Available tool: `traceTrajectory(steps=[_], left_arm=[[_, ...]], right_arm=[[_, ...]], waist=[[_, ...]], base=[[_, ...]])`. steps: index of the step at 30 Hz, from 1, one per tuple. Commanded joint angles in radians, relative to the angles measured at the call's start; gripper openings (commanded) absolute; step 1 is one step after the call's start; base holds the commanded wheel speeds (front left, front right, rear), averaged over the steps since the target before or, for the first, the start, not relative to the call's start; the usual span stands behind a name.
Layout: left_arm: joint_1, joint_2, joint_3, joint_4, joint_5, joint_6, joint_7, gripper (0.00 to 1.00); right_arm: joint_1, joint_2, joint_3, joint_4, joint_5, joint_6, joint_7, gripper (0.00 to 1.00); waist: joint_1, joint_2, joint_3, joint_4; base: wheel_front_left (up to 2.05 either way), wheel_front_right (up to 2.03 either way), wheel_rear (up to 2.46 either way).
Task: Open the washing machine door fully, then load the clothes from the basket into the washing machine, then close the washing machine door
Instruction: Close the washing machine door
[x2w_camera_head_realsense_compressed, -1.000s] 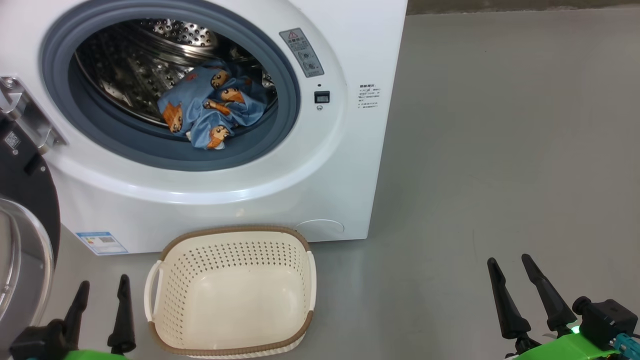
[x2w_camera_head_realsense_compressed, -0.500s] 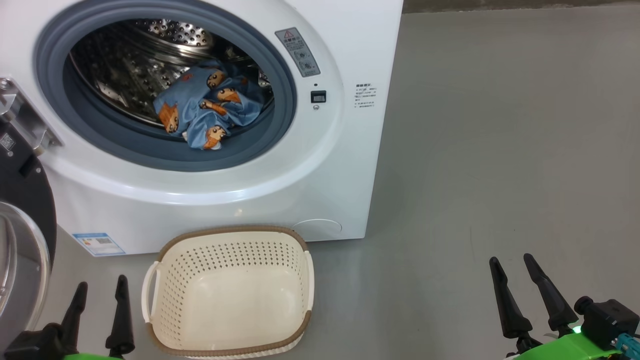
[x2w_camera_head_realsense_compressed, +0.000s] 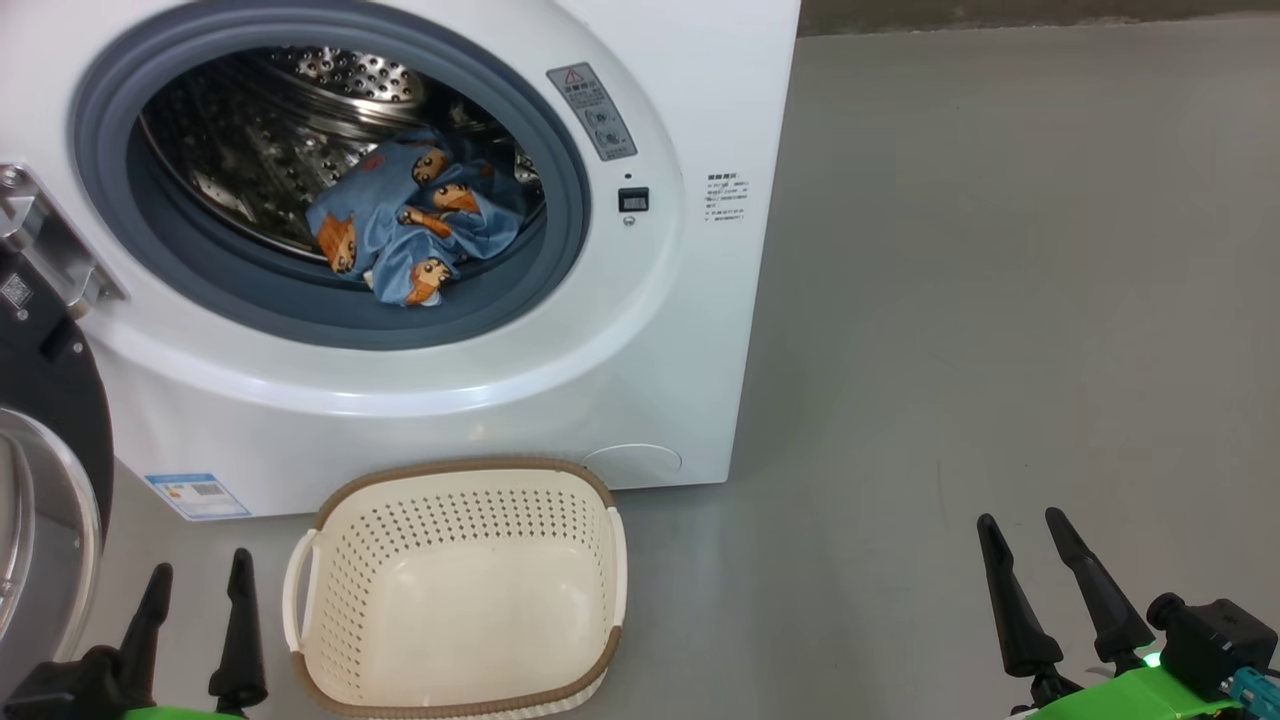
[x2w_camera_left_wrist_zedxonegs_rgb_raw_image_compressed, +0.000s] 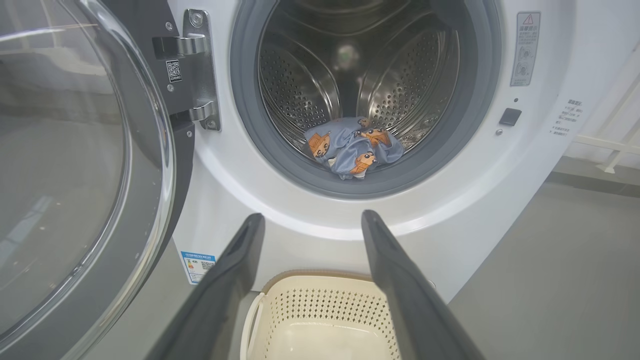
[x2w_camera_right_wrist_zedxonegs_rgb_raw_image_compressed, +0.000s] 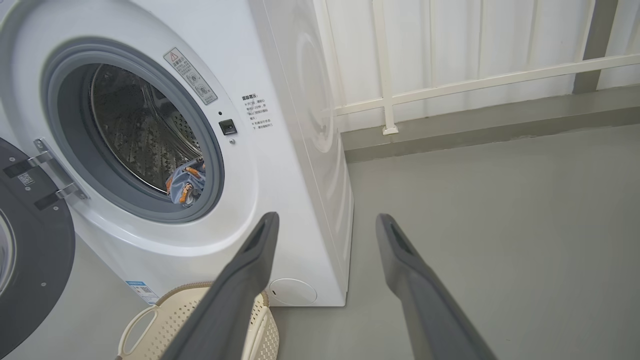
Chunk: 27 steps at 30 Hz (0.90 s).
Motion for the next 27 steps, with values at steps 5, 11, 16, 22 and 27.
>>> traceTrajectory(steps=[5,11,16,22,27], left_arm=[[-0.012,0.026,0.031,-0.031,0.005,-0.002,-0.006,1.00],[-0.015,0.022,0.040,-0.035,0.016,-0.002,-0.006,1.00],[-0.012,0.023,0.037,-0.040,0.013,-0.002,-0.006,1.00],[-0.010,0.027,0.031,-0.053,0.006,-0.002,-0.006,1.00],[-0.013,0.028,0.028,-0.058,0.009,-0.002,-0.006,1.00]], right_arm=[[-0.004,-0.016,0.025,-0.025,0.009,0.002,-0.005,1.00],[-0.007,-0.012,0.021,-0.027,0.008,0.002,-0.005,1.00],[-0.007,-0.010,0.019,-0.028,0.007,0.002,-0.005,1.00],[-0.006,-0.007,0.018,-0.029,0.007,0.002,-0.005,1.00],[-0.006,-0.006,0.016,-0.030,0.007,0.002,-0.005,1.00]], waist=[[0.0000,0.0000,-0.002,0.001],[0.0000,0.0000,0.002,0.005],[0.0000,0.0000,0.004,0.007],[0.0000,0.0000,0.004,0.008],[0.0000,0.0000,0.008,0.012]], base=[[0.00,0.00,0.00],[-0.39,0.39,0.00],[-1.02,1.02,0.00],[-1.45,1.43,0.02],[-0.80,0.80,0.00]])
